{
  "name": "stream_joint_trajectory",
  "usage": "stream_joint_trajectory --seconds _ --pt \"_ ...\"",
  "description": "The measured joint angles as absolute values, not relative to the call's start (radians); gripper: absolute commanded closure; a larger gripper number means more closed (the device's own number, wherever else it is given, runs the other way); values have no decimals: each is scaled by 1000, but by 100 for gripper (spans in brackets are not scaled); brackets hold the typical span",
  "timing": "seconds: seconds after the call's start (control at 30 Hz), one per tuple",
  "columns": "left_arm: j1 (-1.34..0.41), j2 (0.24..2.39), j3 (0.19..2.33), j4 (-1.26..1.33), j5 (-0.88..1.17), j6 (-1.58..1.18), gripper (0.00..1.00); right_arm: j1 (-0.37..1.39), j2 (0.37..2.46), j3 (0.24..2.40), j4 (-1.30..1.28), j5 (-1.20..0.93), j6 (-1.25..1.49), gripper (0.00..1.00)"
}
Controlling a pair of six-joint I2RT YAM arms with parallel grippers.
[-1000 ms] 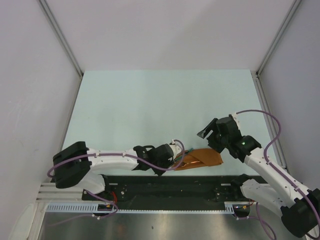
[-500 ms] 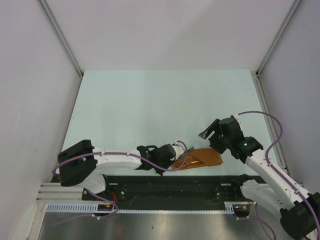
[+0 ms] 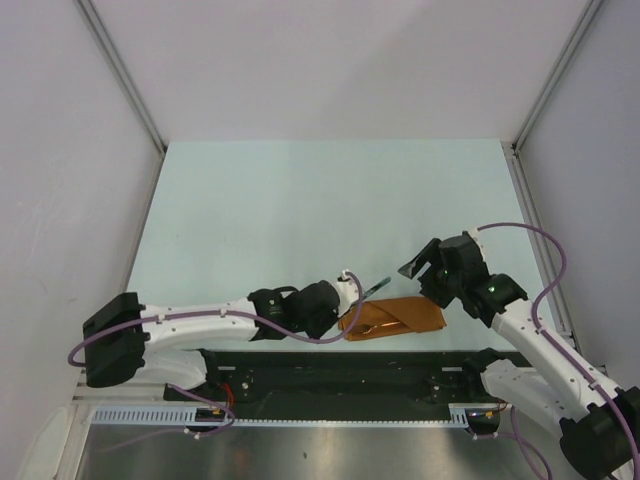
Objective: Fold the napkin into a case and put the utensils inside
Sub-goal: Pick up the knife from the center of the board, then insert the knife into the folded napkin.
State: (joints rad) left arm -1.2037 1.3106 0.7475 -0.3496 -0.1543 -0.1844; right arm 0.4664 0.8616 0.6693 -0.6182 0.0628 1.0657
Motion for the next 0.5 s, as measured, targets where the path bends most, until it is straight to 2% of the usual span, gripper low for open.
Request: stream_joint_trajectory --seconds 0.23,0.5 --pt "-1203 1246 749 -405 -102 -69 100 409 830 665 -644 64 1024 18" --pt "-1199 1248 781 -495 4 83 100 150 837 662 -734 45 883 16"
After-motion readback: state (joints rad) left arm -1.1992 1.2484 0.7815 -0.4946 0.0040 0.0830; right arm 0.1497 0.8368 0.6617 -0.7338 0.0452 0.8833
